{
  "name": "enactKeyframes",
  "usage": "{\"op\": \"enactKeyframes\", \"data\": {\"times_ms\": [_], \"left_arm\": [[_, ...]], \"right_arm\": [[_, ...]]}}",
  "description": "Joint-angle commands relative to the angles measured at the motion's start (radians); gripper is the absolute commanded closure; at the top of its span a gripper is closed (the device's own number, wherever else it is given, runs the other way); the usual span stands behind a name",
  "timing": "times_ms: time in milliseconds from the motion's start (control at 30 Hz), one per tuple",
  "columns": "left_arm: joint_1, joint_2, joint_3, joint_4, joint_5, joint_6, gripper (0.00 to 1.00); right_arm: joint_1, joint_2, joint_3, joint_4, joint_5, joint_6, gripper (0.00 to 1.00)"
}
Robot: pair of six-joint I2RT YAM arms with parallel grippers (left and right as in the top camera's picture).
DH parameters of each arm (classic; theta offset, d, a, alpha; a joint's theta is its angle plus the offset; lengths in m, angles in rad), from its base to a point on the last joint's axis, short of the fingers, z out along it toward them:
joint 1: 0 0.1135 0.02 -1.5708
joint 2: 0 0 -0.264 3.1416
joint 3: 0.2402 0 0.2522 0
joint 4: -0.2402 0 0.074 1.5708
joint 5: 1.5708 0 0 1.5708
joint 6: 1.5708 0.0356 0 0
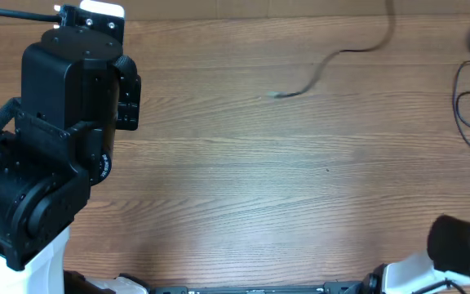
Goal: Untangle cables
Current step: 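Lift the looped cable and carry it right with the right gripper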
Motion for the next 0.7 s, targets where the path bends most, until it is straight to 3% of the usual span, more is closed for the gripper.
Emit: {"op": "enactKeyframes", "data": {"times_ms": [0, 233, 467, 667], "left_arm": [[0.005, 0.004, 0.008, 0.016, -0.014, 0.012, 0.58], [0.005, 0.004, 0.008, 0.088, -0.014, 0.013, 0.58], [0.005, 0.003, 0.008, 0.059, -0.023, 0.027, 0.58], [0.005, 0.004, 0.008, 0.056, -0.023, 0.027, 0.59]], "right_arm": [[-0.099, -0.099, 0.058, -0.087, 0.256, 0.051, 0.96], [-0.245, -0.112, 0.056, -0.265, 0.600, -0.011, 0.96], [-0.402, -0.112, 0.009, -0.273, 0.620, -0.008, 0.96], [-0.481, -0.110, -0.229, -0.259, 0.621, 0.071, 0.96]]}}
